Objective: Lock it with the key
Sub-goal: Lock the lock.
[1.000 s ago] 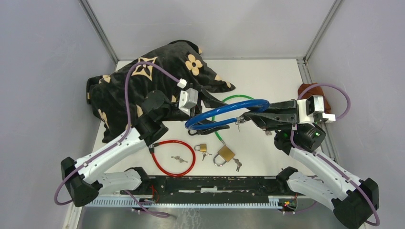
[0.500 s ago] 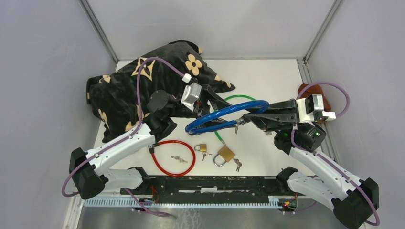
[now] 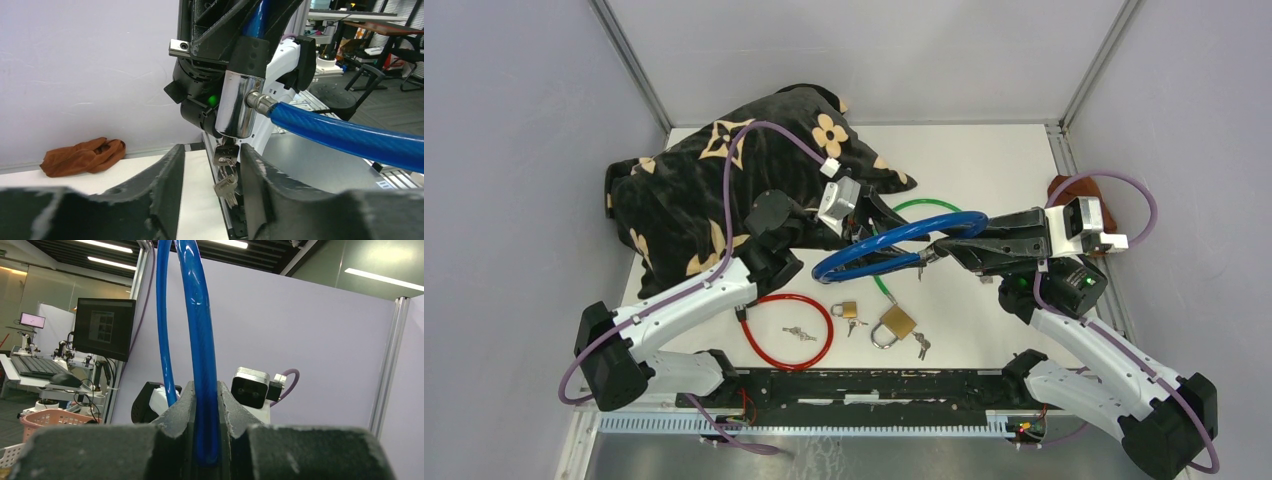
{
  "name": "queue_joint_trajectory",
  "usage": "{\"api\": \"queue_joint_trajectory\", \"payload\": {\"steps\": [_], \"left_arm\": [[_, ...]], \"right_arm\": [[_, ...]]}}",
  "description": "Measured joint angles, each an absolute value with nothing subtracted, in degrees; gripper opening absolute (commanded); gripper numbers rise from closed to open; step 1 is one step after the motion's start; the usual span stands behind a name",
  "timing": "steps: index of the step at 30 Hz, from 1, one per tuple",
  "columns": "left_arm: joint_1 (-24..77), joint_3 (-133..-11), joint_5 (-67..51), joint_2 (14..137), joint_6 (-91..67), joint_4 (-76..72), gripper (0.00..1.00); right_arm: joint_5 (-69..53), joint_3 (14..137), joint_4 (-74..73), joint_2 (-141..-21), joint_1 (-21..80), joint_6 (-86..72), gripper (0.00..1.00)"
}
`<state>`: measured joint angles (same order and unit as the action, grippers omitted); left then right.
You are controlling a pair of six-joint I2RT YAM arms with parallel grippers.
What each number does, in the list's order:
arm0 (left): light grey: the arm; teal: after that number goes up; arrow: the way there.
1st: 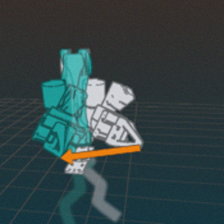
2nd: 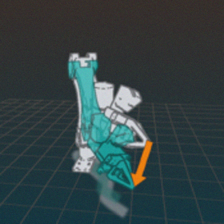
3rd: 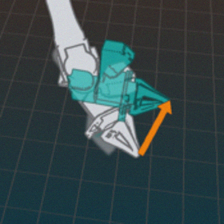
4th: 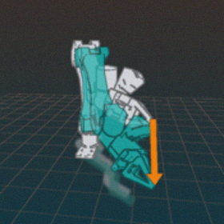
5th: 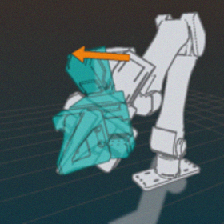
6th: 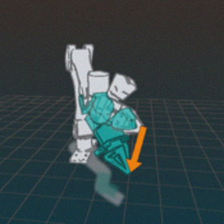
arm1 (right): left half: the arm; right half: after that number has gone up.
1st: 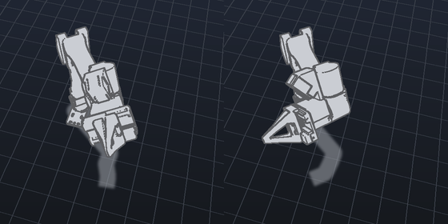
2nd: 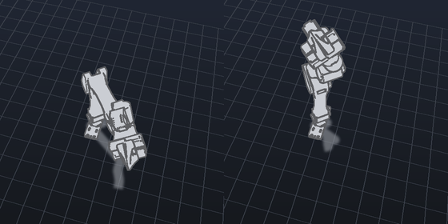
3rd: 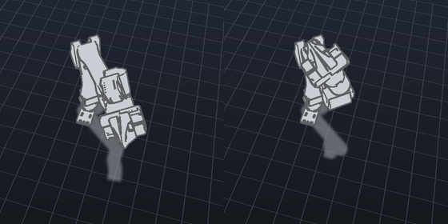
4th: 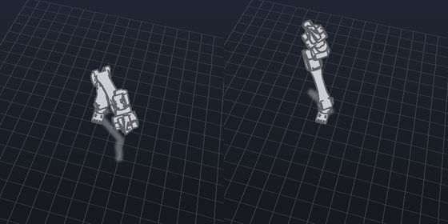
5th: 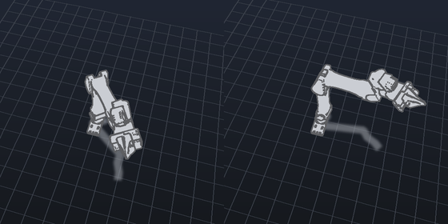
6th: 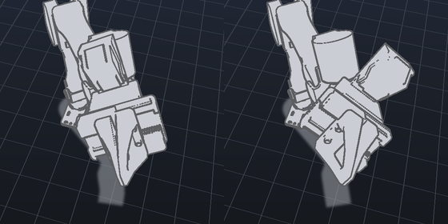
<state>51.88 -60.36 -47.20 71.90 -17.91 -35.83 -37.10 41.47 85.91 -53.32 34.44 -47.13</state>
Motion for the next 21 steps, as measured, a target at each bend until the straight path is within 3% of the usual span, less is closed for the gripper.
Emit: {"api": "queue_joint_trajectory", "payload": {"steps": [4, 10, 21], "left_arm": [[52.45, -60.36, -47.27, 71.94, -17.21, -35.88, 0.36], [53.06, -60.36, -48.69, 71.94, -15.99, -35.86, 0.04], [54.28, -59.81, -45.32, 70.17, -11.94, -35.09, 0.02]], "right_arm": [[-37.08, 41.45, 85.89, -53.32, 34.44, -47.11, 0.00], [-36.99, 41.47, 85.91, -53.32, 34.41, -47.11, 0.00], [-34.63, 41.43, 86.00, -52.40, 34.39, -46.19, 0.00]]}}
